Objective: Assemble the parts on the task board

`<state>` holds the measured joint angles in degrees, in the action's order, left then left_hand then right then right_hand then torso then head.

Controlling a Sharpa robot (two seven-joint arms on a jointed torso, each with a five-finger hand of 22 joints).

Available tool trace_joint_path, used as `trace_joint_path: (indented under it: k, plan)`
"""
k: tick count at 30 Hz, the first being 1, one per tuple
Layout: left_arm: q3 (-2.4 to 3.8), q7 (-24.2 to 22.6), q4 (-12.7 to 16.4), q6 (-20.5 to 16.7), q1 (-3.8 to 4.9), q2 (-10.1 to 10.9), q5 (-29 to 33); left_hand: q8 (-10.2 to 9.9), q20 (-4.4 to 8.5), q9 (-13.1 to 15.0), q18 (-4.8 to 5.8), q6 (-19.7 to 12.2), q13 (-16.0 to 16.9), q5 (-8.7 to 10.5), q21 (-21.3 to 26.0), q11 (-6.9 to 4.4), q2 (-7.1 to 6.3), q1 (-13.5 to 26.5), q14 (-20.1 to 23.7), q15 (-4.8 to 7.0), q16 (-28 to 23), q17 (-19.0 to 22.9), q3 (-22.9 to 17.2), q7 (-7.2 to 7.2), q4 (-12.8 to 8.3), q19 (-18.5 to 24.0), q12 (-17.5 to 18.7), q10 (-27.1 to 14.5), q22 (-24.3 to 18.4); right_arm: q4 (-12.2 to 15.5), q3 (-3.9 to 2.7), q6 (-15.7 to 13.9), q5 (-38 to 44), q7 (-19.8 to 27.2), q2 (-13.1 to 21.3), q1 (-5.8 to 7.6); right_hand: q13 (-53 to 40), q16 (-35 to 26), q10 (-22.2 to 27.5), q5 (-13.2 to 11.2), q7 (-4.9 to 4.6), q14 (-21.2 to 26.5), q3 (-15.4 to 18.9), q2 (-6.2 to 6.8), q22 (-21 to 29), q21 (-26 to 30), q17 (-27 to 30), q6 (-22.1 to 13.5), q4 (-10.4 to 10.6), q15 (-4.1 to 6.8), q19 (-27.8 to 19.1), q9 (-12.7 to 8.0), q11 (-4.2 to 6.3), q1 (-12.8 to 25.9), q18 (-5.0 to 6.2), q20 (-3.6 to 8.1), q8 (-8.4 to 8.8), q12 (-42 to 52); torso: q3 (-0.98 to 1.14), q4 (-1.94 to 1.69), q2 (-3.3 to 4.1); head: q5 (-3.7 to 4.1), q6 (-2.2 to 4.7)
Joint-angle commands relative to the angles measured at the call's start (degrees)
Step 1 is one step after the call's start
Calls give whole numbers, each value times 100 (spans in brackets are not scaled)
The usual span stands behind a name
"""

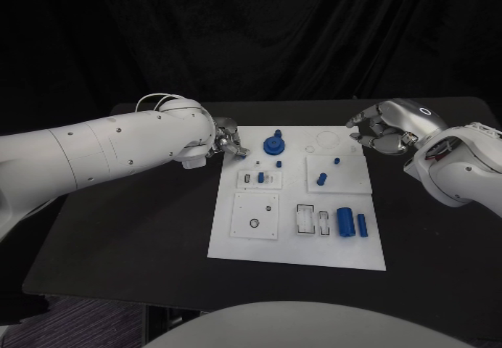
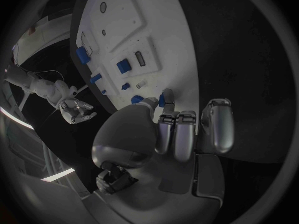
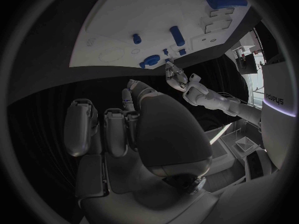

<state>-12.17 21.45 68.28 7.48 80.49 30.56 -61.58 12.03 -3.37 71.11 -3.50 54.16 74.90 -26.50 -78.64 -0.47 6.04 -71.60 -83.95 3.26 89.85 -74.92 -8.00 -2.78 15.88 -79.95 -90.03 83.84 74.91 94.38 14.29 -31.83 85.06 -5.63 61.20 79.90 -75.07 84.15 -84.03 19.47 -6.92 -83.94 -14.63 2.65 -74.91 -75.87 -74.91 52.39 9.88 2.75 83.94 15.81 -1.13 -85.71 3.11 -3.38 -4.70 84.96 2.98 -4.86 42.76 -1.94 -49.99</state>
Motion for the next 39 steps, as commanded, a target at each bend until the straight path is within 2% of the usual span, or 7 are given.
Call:
trace_joint_path:
  k: [1,8,16,22,27,35,39]
  plan:
    - [4,-131,15,-5,-17,1,10,24,23,50,-23,57,1510,-153,26,-42,-124,27,-605,5,15,-1508,-276,-3,-13,9,3,616,691,3,-4,53,13,-115,2,-13,-854,-22,-18,20,1,-445,-29,-50,-1050,24,-902,15,-3,-7,27,-7,-12,0,23,-21,27,-30,1,-1,-1,-6,-1]
    - [4,-194,113,-163,-21,87,10,43,28,136,-23,58,1510,-202,43,-48,-348,64,-605,13,15,-1508,-763,-1,-128,6,3,616,713,7,-4,72,13,-135,11,-13,-838,-26,-5,34,2,-444,-36,-48,-1047,37,-897,14,-8,-4,23,-9,-9,1,25,-19,30,-44,1,-2,0,-9,-1]
    - [4,-280,380,-434,-21,299,10,58,28,167,-22,73,1510,-192,44,-50,-430,90,-605,13,15,-1508,-907,1,-171,0,3,616,724,10,-3,96,13,-160,30,-13,-838,-26,-5,34,2,-444,-36,-48,-1047,37,-897,14,-8,-4,23,-9,-9,1,25,-19,30,-44,1,-1,-1,-26,-1]
    - [3,-330,846,-743,-22,629,32,73,30,188,-20,96,1510,-174,40,-53,-500,122,-605,16,15,-1508,-969,5,-188,-8,3,616,733,15,-3,111,13,-175,51,-18,-825,-33,7,39,1,-442,-39,-46,-1046,39,-891,12,-9,-3,23,-10,-8,5,26,-18,32,-56,0,-2,0,-25,-1]
    - [3,-362,1248,-929,-22,934,525,133,40,231,-23,206,1510,-113,57,-74,-583,191,-605,31,15,-1508,-1088,35,-198,-6,3,616,737,25,-3,119,13,-191,79,-25,-816,-34,15,42,2,-442,-42,-46,-1046,40,-890,11,-10,-3,22,-11,-7,6,26,-17,33,-64,0,-2,1,-33,-1]
    - [2,-418,1688,-1058,-23,1277,1007,220,63,274,-32,407,1510,-117,96,-114,-664,288,-605,60,15,-1508,-1169,82,-183,16,3,616,732,35,-3,133,13,-213,111,-31,-794,-33,33,46,3,-442,-48,-48,-1046,40,-891,11,-11,-1,23,-12,-3,8,25,-16,35,-83,0,-7,1,-37,-1]
    - [1,-428,1797,-1097,-27,1360,1137,242,73,283,-32,465,1510,-138,100,-127,-682,309,-605,69,15,-1508,-1182,100,-181,17,3,616,735,39,-3,146,13,-224,115,-37,-778,-31,47,49,5,-443,-52,-50,-1047,39,-892,11,-12,1,24,-13,0,10,25,-15,35,-97,1,-5,-2,-52,-1]
